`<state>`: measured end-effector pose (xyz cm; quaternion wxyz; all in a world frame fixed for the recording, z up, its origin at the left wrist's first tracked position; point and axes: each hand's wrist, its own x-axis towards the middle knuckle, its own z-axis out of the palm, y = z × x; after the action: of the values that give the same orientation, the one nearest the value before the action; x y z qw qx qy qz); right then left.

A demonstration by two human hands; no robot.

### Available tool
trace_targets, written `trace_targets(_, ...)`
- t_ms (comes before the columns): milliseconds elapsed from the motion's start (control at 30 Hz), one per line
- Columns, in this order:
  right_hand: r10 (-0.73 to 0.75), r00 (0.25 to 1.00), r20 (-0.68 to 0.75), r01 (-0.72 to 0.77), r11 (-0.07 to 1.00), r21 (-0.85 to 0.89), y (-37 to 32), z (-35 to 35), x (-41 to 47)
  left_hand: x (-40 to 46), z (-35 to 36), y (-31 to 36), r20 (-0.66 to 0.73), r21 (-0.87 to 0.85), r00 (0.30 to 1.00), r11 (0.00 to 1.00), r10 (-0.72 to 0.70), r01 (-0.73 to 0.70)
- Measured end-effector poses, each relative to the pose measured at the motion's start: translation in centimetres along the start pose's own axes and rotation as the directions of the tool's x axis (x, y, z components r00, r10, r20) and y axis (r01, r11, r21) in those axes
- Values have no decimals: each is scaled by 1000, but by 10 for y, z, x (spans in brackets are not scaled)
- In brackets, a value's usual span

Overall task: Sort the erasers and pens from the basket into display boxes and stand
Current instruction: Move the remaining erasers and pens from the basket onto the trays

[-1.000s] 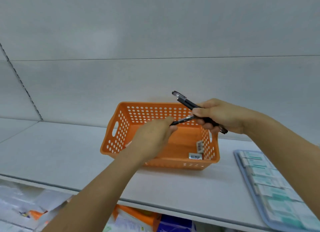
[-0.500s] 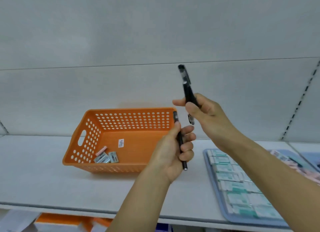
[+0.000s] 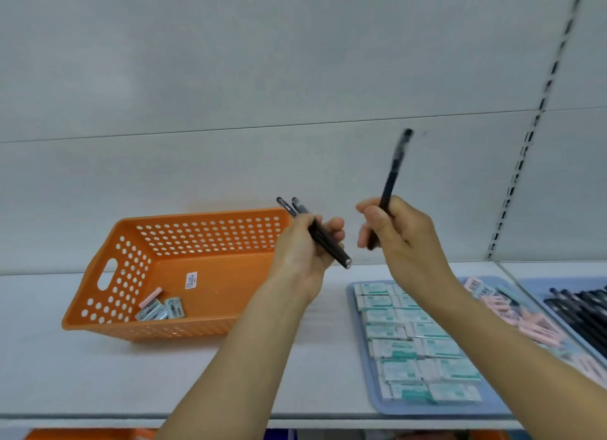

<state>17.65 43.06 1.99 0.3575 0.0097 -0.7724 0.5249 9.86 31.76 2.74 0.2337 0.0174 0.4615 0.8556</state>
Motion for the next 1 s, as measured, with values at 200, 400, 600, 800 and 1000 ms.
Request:
trace_targets(200,134,991,9,-131,977,-168,20,-8,-9,-2,15,-22,154,15,988,1000,16,-19)
trace_targets(400,153,988,5,-148,958,-244,21,-26,-14,-10,27,-44,270,-85,963,996,7,16)
trace_targets(600,193,981,-12,-191,953,-237,18,-48,-34,-16,54,-61,330,-24,940,996,86,-83)
trace_targets(800,511,822,250,-555,818,152,15,-107,-55,-18,81,-95,487,217,873,967,11,-134)
trace_targets(1000,545,838,12,-533,824,-192,36,-184,-87,-34,131,-161,519,534,840,828,-160,-172)
